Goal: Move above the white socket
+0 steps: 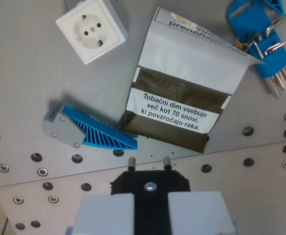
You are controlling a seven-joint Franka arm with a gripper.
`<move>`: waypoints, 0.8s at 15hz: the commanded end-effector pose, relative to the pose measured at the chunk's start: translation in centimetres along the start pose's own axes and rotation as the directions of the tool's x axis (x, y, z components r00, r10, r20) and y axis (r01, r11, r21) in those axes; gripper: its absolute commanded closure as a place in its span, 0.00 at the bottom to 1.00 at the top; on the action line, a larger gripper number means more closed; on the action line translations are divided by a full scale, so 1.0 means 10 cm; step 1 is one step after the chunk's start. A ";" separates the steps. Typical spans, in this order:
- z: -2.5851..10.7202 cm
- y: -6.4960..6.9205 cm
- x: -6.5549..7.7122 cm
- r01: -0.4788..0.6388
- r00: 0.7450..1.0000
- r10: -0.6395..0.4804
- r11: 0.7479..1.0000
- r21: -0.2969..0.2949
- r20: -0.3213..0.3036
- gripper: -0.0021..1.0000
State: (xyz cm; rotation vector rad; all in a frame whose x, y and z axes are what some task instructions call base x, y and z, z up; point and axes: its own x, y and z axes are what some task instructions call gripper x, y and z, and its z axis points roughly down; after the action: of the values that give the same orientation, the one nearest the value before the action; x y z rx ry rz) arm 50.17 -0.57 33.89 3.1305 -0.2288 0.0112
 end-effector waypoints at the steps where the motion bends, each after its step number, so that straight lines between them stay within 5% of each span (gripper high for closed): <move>1: 0.00 0.00 0.00 -0.001 1.000 0.001 1.000 0.000 0.000 1.00; 12: 0.06 -0.01 0.01 0.035 0.999 -0.035 0.999 0.003 -0.006 1.00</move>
State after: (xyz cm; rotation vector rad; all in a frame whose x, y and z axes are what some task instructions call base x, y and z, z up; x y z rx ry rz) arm 50.19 -0.45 33.64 3.1309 -0.2200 0.0046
